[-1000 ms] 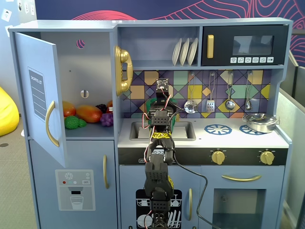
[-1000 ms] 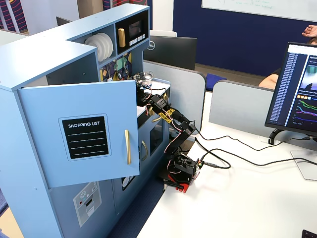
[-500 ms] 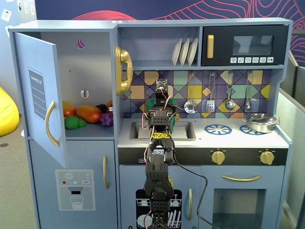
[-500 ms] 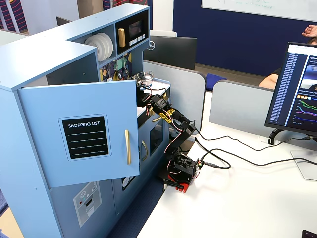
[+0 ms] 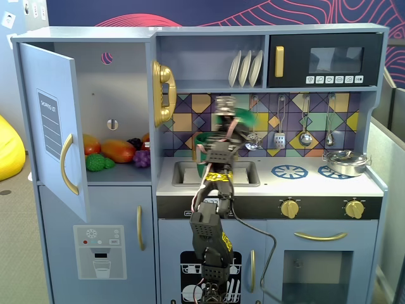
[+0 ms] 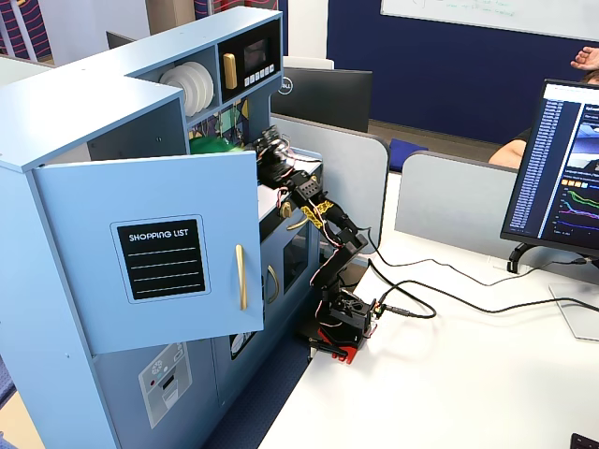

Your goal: Take off the lid from the green recipient and place it on the counter

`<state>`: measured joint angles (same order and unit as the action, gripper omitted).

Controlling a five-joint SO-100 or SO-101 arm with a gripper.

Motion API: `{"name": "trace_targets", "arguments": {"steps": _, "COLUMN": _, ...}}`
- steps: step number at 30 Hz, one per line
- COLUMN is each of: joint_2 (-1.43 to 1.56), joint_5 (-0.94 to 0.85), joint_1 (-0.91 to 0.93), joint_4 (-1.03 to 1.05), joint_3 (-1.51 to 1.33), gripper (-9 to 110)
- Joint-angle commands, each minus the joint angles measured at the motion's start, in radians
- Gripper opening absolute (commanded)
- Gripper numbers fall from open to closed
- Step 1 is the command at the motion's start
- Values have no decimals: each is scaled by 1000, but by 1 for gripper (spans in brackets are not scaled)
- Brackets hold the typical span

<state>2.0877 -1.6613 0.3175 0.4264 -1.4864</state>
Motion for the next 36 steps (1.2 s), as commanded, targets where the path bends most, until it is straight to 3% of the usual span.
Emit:
{"name": "trace_targets", "arguments": {"steps": 1, "joint_2": 80, "joint_5": -40, "joint_1": 153, "joint_4": -31, "joint_3": -21, "gripper": 0}}
{"name": "trace_targets", "arguments": {"steps": 8, "joint_2": 52, "joint_5": -57, "joint_1": 284, "joint_4": -216, "joint_3": -261, "gripper": 0}}
{"name": "trace_targets", "arguments": {"steps": 17, "joint_2": -98, "joint_5": -52, "joint_1": 295, "joint_4": -408, "joint_3": -397, "gripper": 0}}
{"name": "trace_targets", "arguments": {"steps": 34, "joint_2": -144, "joint_5": -43, "joint_1": 256, "joint_4": -471, "joint_3": -503, "gripper": 0}}
{"name": "trace_targets", "arguments": {"steps": 36, "joint_2": -129, "joint_5": -3, "joint_1": 250, "joint_4": -477, "joint_3": -509, "gripper": 5}}
